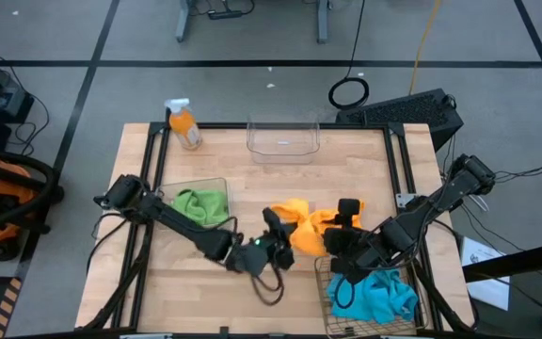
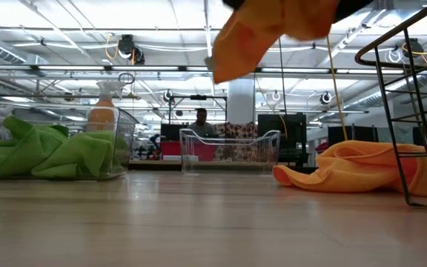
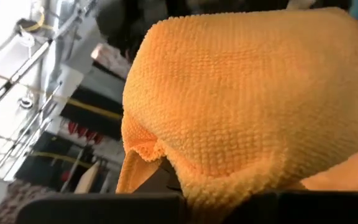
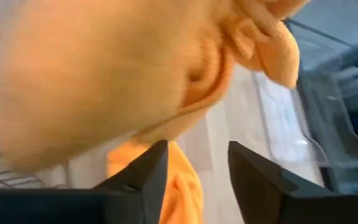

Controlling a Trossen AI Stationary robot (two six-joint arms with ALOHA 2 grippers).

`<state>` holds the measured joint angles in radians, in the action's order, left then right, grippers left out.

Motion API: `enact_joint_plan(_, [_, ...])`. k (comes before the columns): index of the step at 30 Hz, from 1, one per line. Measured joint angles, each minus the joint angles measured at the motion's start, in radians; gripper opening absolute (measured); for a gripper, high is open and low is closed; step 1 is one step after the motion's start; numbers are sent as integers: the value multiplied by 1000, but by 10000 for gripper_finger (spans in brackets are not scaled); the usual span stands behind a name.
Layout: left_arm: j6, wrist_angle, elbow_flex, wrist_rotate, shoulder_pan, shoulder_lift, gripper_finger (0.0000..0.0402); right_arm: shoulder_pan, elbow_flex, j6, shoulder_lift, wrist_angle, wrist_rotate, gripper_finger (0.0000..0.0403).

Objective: Sort microfiber towel by color & place in baskets
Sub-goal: Put the bottom left orange microfiber towel into the top transparent bin

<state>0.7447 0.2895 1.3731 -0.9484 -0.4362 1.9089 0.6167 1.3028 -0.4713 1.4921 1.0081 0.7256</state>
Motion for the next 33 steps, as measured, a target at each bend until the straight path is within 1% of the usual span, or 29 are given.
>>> enact_joint_plan(2, [-8,-59,0,14,37,-12,23,0,0,-37,0,46,29,183])
enact_joint_plan(7, [-57,-180,0,126,152,-38,23,-4,-1,-102,-21,182,89,231])
enact_joint_plan(11, [-58,-230,0,219,274,-68,23,-7,-1,-155,-49,284,114,243])
enact_joint_plan(14, [-78,-230,1,325,391,-80,23,-8,-1,-163,-72,315,128,237])
enact_joint_plan(16, [-91,-231,1,415,478,-80,23,-8,-1,-167,-83,321,154,229])
enact_joint_plan(21, [-182,-233,1,630,702,-75,34,-8,-1,-148,-108,322,173,206])
enact_joint_plan(25, [-316,-299,0,712,847,-69,37,-11,-1,-136,-116,329,210,192])
enact_joint_plan(27, [-366,-334,0,774,900,-69,38,-11,-1,-136,-116,344,222,185])
enact_joint_plan(29, [-395,-353,0,819,943,-68,39,-14,-1,-135,-116,351,225,179])
enact_joint_plan(33, [-427,-345,0,847,992,-43,40,-14,-1,-142,-116,355,259,169])
